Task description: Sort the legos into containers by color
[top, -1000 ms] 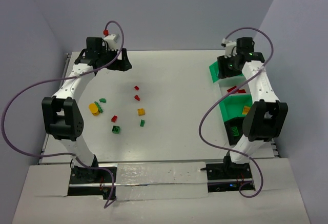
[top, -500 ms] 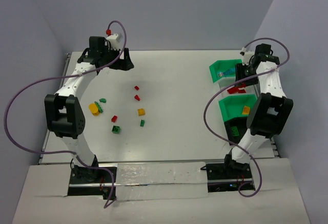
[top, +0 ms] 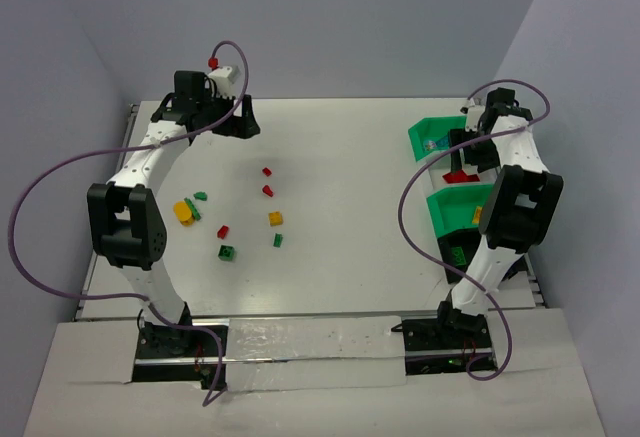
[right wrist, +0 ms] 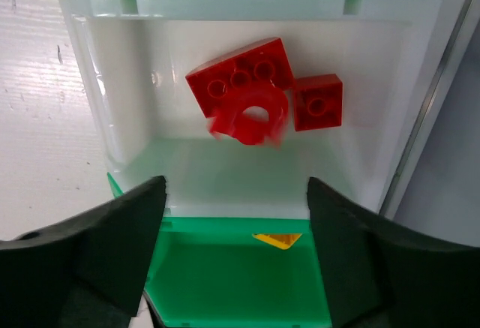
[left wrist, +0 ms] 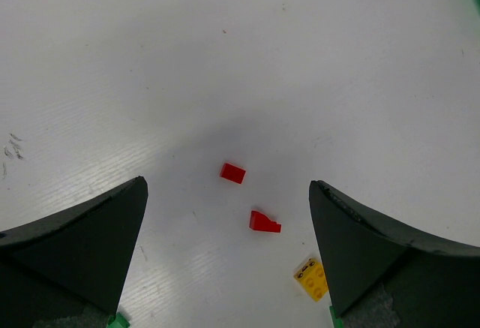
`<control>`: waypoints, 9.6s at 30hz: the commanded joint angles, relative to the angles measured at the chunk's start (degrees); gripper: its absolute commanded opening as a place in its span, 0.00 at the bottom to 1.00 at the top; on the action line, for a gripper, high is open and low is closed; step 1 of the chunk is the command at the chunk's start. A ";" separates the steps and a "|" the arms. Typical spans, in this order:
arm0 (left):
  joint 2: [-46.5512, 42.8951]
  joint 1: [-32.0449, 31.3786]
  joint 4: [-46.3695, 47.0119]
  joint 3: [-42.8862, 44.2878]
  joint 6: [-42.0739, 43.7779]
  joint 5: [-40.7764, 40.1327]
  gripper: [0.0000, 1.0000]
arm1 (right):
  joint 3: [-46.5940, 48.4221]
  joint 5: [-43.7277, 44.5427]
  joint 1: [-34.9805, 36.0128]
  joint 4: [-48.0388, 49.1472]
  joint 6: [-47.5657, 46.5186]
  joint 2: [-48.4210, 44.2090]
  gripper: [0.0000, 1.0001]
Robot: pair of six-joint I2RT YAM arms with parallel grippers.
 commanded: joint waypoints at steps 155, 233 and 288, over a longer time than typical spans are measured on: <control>-13.33 -15.49 17.35 -14.51 10.70 -2.17 0.99 | 2.04 -19.43 1.19 -23.59 -13.40 -16.71 0.00; 13.00 -14.63 -7.82 -6.53 18.37 -9.97 0.62 | -0.16 -3.16 0.40 -10.03 0.15 -13.38 0.83; -15.63 -17.61 28.99 -17.18 21.74 19.21 0.25 | 24.61 -38.42 36.79 5.32 28.77 0.51 0.85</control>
